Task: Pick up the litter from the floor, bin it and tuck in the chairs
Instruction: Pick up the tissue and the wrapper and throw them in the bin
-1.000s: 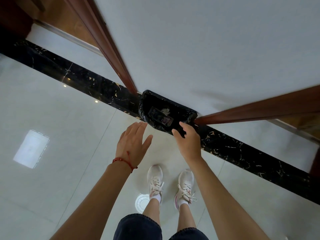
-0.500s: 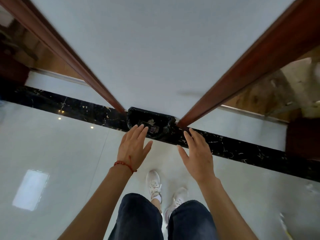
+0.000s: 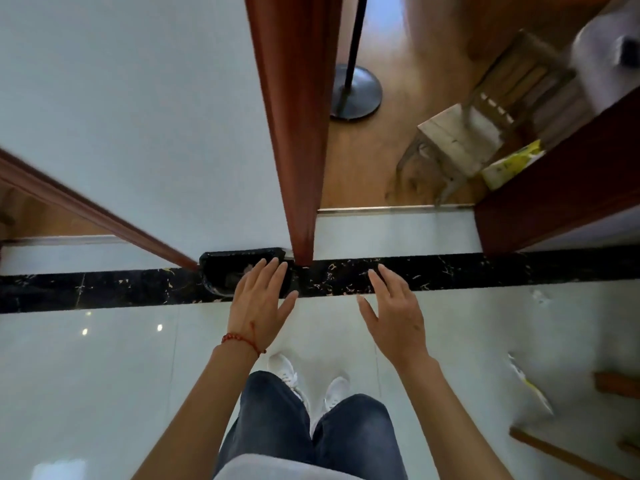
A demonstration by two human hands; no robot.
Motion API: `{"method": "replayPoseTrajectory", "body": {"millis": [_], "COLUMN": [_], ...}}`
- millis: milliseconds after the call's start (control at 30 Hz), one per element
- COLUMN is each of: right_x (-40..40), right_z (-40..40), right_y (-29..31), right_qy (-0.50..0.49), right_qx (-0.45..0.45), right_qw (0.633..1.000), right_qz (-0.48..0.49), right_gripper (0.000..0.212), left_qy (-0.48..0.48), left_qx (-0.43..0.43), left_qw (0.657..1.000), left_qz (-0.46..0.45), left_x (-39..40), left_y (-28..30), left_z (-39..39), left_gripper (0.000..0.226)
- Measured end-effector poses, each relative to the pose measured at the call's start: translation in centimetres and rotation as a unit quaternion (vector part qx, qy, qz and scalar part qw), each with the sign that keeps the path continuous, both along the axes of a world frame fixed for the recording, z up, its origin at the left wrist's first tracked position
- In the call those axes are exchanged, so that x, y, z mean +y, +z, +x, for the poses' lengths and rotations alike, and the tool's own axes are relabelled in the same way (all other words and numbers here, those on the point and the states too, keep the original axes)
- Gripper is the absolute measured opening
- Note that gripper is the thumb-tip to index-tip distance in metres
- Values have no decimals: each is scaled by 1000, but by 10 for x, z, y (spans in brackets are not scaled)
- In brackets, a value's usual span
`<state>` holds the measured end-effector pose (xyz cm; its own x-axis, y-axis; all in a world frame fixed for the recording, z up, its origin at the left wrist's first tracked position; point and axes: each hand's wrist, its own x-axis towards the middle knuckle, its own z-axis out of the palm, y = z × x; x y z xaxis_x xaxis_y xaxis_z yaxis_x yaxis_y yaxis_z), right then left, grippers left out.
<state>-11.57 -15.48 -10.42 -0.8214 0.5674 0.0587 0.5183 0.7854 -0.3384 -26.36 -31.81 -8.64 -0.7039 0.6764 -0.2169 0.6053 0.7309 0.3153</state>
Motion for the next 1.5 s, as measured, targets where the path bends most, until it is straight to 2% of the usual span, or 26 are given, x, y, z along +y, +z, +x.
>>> {"method": "replayPoseTrajectory", "body": {"millis": [267,433,500,633,733,900,1167,1367,1500], "right_x": [31,40,41,39,35,24,9,38,77], "right_z": [87,129,142,158,164,180,229,276,316], "right_y": [36,44,46,48,52,54,56,52,51], "right_qy": [-105,-197,-235,-326,-387,-484,-595,-627,-623], "right_qx": [-20,-25,-28,-45,-49,-35,-14,-10,-7], "right_qw": [994,980,971,944,921,874,801,775,776], "right_qz": [20,22,22,12,-4,-33,-63,-78,-96], "right_gripper": [51,51,57,52,57,49,46,46,51], "left_qy": [-132,-249,-289,-364,-417,-499,-590,-619,-618], "left_qx": [43,44,44,35,41,51,36,35,37], "left_qw": [990,968,956,931,908,864,806,785,785], "left_qz": [-3,1,3,6,14,38,35,19,15], "left_x": [65,111,130,162,185,221,260,302,344], "left_y": [38,42,43,51,53,55,54,46,44], "left_z": [49,69,73,77,80,94,152,213,257], "left_gripper": [59,57,60,69,70,55,58,59,59]}}
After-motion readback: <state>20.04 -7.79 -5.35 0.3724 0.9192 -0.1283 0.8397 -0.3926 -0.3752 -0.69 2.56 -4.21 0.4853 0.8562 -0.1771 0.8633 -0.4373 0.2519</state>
